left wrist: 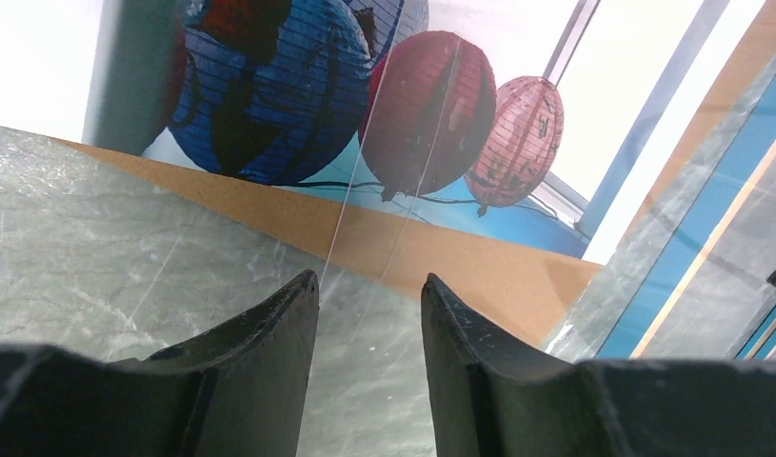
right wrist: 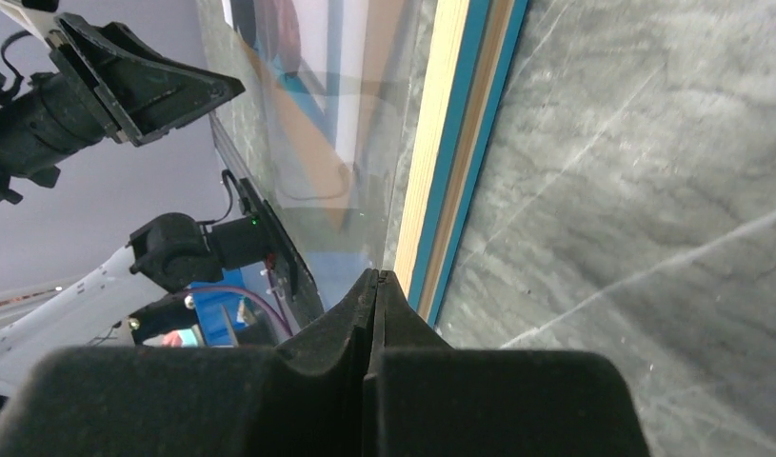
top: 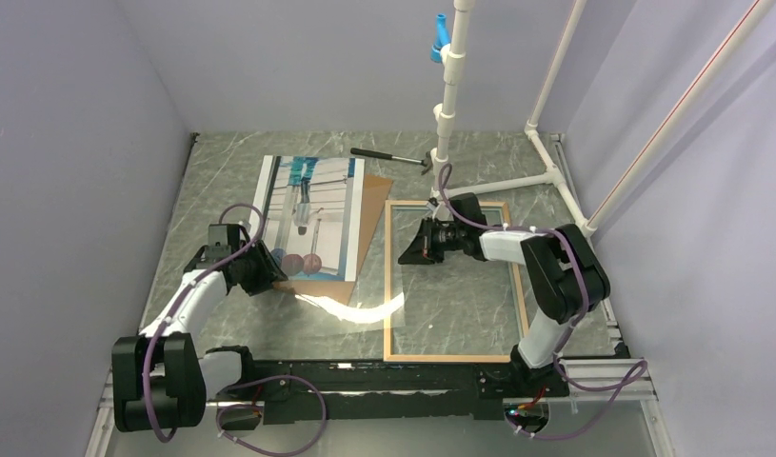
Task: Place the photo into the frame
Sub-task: Move the photo frame item to the center of the board.
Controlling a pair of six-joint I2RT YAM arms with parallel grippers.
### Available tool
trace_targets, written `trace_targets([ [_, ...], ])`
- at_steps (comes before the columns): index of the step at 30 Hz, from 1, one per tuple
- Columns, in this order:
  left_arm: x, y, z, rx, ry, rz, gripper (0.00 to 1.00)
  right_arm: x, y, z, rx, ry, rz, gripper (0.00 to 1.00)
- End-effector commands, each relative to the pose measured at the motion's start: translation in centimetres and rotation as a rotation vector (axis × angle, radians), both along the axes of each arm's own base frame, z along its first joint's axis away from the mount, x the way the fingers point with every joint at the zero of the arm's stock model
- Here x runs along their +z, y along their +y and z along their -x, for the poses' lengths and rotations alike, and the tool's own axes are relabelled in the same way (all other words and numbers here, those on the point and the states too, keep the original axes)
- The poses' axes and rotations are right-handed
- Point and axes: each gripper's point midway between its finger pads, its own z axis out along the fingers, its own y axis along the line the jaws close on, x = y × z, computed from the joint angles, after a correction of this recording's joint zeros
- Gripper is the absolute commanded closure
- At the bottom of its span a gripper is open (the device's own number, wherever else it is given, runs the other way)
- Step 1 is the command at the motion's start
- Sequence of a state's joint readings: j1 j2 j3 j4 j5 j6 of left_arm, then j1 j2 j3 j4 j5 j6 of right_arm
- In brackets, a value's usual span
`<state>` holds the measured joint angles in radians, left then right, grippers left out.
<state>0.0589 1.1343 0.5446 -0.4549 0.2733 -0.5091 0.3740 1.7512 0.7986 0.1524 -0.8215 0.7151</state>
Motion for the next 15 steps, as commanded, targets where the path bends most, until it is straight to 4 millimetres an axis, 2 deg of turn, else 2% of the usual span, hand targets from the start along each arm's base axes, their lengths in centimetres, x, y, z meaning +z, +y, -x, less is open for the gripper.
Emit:
trace_targets([
  [1, 1.6, 0.3, -1.1, -0.009, -0.062, -0.023, 0.51, 0.8, -1.3, 1.2, 0.026, -0.064, 0.053, 1.0],
  [5, 1.4, 0.1, -1.1, -0.016, -0.057, -0.016, 0.51, 0.1, -3.5, 2.1, -0.002, -0.048, 0.127, 1.0],
  [10, 1.0, -0.2, -1.1, -0.02, -0.052, 0.001, 0.51, 1.0, -5.4, 2.5, -0.036, -0.078, 0.143, 0.99],
  [12, 0.9, -0.2, -1.1, -0.021, -0.051, 0.004, 0.51, 0.9, -6.1, 2.4, -0.043, -0.087, 0.168, 0.88],
  [15, 0.9, -0.2, -1.1, -0.022, -0.05, 0.005, 0.51, 1.1, -6.7, 1.8, -0.064, -0.097, 0.17, 0.57],
])
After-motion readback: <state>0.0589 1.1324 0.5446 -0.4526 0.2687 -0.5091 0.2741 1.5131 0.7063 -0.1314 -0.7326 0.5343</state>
